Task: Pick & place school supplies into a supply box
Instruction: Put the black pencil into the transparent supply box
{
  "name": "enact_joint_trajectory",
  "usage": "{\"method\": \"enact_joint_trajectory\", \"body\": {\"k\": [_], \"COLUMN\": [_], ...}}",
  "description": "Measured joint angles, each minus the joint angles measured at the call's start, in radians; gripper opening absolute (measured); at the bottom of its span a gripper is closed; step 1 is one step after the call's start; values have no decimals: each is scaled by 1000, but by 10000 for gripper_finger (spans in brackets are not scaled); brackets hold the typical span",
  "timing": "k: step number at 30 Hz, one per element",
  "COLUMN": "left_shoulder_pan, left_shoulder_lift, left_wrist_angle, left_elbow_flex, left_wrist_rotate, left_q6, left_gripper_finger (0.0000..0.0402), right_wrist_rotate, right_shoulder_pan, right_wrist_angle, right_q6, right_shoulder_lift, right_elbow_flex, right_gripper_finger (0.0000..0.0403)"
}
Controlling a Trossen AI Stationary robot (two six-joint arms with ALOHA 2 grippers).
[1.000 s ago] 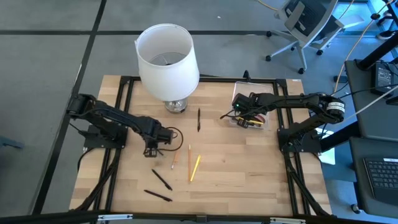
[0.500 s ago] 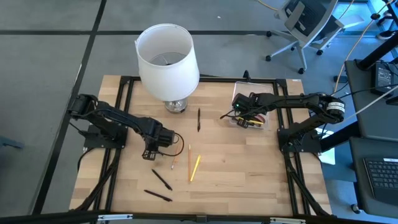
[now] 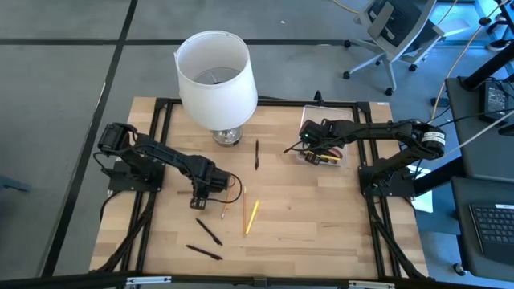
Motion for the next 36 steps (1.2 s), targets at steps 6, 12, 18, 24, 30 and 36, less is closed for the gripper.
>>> {"method": "enact_joint_trajectory", "body": {"k": [6, 12, 18, 24, 30, 36], "left_shoulder_pan": [22, 67, 100, 100, 100, 100], "left_shoulder_lift": [1, 3, 4, 3, 3, -20], "left_wrist_angle": [4, 56, 65, 66, 67, 80], "left_elbow_flex": [21, 33, 33, 33, 33, 31], "left_wrist_rotate": [-26, 5, 49, 47, 51, 32], "left_q6": [-209, -468, -671, -687, -679, -660], "left_gripper_finger": [32, 10, 12, 14, 36, 67], "right_wrist_rotate": [0, 0, 0, 0, 0, 0], "right_shoulder_pan": [0, 0, 0, 0, 0, 0], "right_wrist_angle": [26, 44, 44, 43, 43, 43], "right_q6": [-3, -4, -4, -5, -5, -5], "right_shoulder_lift": [0, 0, 0, 0, 0, 0], "right_elbow_flex": [0, 0, 0, 0, 0, 0], "right_gripper_finger": [129, 129, 129, 129, 129, 129]}}
